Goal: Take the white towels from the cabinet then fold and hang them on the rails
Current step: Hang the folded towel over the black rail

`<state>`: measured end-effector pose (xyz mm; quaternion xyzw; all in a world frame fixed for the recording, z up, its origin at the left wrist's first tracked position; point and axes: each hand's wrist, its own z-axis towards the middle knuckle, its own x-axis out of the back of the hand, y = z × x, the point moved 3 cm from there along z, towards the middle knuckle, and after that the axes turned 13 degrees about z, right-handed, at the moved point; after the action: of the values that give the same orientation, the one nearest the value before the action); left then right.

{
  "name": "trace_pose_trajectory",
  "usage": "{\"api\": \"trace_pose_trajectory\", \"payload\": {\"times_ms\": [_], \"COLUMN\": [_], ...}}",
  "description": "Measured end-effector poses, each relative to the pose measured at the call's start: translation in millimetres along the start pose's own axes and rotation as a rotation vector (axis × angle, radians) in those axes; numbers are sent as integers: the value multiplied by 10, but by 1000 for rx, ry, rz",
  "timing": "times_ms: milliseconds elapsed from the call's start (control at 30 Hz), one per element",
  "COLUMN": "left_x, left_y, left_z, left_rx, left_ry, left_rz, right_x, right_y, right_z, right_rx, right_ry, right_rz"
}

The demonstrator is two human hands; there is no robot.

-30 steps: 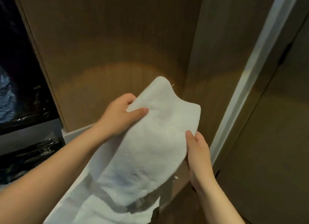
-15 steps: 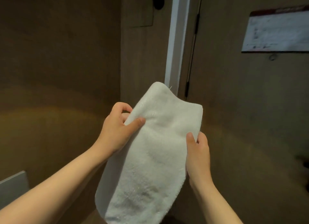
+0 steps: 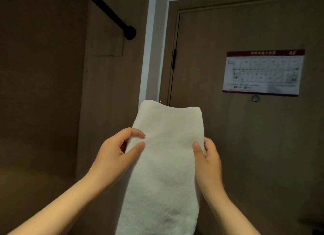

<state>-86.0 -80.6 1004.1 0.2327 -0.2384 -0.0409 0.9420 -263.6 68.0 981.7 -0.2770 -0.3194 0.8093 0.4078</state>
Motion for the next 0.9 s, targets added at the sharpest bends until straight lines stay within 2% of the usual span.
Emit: {"api": "trace_pose_trajectory", "payload": {"times_ms": [333, 467, 567, 733, 900], "left_x": [-265, -287, -247, -66, 138], "left_y": [-573, -739, -783, -735, -593], "left_z": [957, 1158, 1256, 1436, 1540], "left_rx": [-1, 14, 27, 97, 110], "left_ry": [150, 215, 283, 420, 535], "left_rz": [124, 175, 311, 530, 719], "right_x": [-574, -865, -1176, -1746, -2207], "right_y": [532, 777, 947, 1022, 926], "right_z": [1268, 1685, 1968, 2380, 2633], "right_rx": [83, 40, 19, 174, 241], "right_ry": [-152, -246, -340, -478, -579], "right_rz": [114, 264, 353, 453, 536]}}
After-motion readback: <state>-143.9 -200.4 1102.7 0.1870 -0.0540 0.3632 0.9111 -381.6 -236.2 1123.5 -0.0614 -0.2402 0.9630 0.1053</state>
